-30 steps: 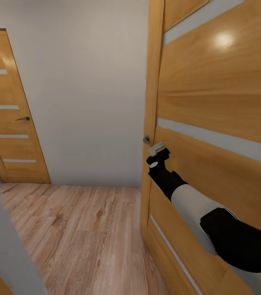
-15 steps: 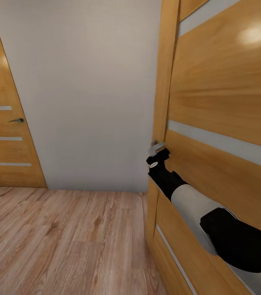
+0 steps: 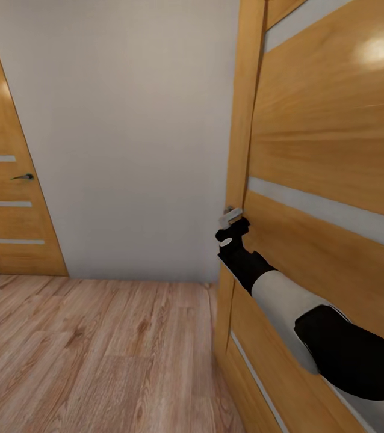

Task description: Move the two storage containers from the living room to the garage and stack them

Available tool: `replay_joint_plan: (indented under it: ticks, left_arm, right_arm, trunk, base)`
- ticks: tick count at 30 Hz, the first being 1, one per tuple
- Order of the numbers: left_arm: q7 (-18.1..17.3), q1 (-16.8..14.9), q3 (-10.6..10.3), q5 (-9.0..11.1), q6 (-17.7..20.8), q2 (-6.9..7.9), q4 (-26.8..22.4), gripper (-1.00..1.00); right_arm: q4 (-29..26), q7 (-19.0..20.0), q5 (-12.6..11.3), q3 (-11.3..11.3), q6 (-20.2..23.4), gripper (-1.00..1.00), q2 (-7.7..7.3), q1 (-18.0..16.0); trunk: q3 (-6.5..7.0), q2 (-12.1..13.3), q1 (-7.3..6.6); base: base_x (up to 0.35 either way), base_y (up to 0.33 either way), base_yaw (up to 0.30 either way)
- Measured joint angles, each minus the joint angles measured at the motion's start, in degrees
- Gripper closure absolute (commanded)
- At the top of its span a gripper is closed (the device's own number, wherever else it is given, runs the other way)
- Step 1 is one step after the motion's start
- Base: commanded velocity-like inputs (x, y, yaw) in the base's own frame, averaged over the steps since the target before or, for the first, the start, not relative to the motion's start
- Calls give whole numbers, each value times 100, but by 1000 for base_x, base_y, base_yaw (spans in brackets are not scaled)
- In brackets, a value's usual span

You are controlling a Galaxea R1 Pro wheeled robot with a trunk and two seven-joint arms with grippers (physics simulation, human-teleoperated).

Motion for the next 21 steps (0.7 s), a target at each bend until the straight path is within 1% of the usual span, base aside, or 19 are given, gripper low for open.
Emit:
replay_joint_plan:
  ticks: [5, 18, 21]
  left_arm:
    - [1, 1, -1, 0, 0, 2, -3, -100]
    - [1, 1, -2, 1, 1, 2, -2, -100]
    - [1, 0, -5, -3, 1, 2, 1, -100]
  right_arm:
    - [2, -10, 22, -12, 10, -100, 0, 1]
    - [7, -24, 69, -18, 68, -100, 0, -8]
    - [154, -16, 41, -5, 57, -100, 0, -8]
  trunk:
    - [0, 0, 0]
    - [0, -1, 0]
    - [0, 0, 0]
  base:
    - [0, -67, 0]
    - [0, -4, 0]
    - [0, 0, 0]
